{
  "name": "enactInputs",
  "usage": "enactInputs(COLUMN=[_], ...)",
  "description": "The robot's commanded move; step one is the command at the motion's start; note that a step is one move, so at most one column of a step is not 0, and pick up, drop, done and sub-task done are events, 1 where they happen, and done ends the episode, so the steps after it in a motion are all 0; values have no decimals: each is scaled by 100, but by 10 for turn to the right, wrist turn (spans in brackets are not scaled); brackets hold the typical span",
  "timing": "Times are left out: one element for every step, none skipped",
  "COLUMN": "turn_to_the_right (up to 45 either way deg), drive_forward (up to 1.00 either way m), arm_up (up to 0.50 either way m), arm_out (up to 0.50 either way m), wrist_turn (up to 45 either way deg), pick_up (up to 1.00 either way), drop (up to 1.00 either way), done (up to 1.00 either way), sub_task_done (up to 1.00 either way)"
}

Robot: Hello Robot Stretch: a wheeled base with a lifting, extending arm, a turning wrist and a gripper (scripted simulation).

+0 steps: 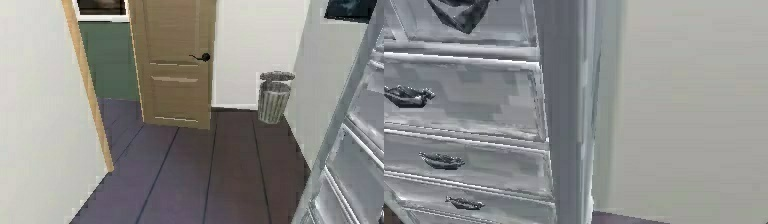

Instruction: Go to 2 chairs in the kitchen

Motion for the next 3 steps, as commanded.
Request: enactInputs(turn_to_the_right=[450,450,450], drive_forward=[0,0,0], arm_up=[0,0,0], arm_out=[0,0,0], wrist_turn=[0,0,0], pick_up=[0,0,0], drop=[0,0,0], done=[0,0,0], sub_task_done=[0,0,0])
